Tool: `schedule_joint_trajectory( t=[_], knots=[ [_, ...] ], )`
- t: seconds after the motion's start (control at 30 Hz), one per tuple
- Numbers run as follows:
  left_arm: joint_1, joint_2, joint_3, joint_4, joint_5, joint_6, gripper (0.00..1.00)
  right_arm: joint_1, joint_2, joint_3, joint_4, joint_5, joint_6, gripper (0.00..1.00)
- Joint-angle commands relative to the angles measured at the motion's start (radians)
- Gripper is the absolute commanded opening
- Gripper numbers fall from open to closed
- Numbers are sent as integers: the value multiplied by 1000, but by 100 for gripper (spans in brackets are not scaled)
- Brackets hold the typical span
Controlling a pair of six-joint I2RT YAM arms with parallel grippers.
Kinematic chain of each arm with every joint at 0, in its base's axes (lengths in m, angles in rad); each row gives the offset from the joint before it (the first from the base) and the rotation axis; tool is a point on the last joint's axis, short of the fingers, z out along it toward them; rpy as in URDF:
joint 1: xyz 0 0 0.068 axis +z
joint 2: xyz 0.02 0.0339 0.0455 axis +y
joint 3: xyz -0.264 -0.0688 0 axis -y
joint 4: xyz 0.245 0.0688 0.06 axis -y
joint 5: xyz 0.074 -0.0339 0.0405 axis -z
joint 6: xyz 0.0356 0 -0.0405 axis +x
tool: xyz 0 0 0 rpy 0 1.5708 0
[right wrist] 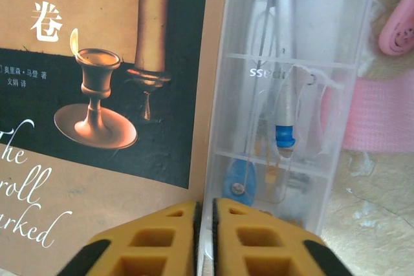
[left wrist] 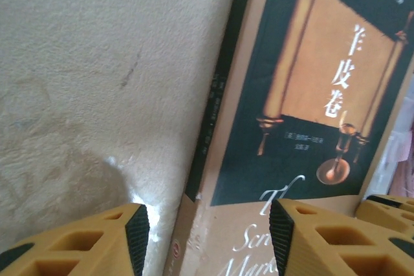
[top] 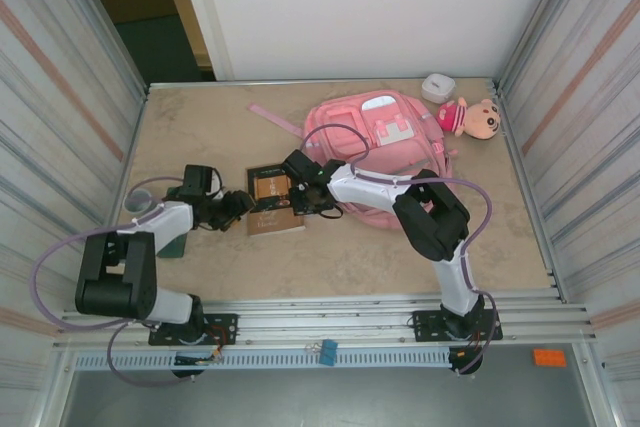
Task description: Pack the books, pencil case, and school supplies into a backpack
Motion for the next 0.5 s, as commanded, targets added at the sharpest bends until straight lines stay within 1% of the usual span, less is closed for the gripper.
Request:
schedule_joint_trajectory(
  t=[0.0,0.1,0.23,0.33,0.47],
  knots=[
    [-2,43,-17,51,53,12,53,4,40,-18,-33,-17,1,11],
    [-39,82,-14,119,125,-17,51,3,35,-25,-33,-20,-3,9],
    [-117,85,27,164,203,-37,51,5,31,-26,-35,-25,-8,7],
    [-152,48,60,171,246,-48,50,8,29,-26,-32,-31,-10,7],
    [-157,-57,89,153,267,-62,51,10,15,-31,-28,-39,-13,5]
  ],
)
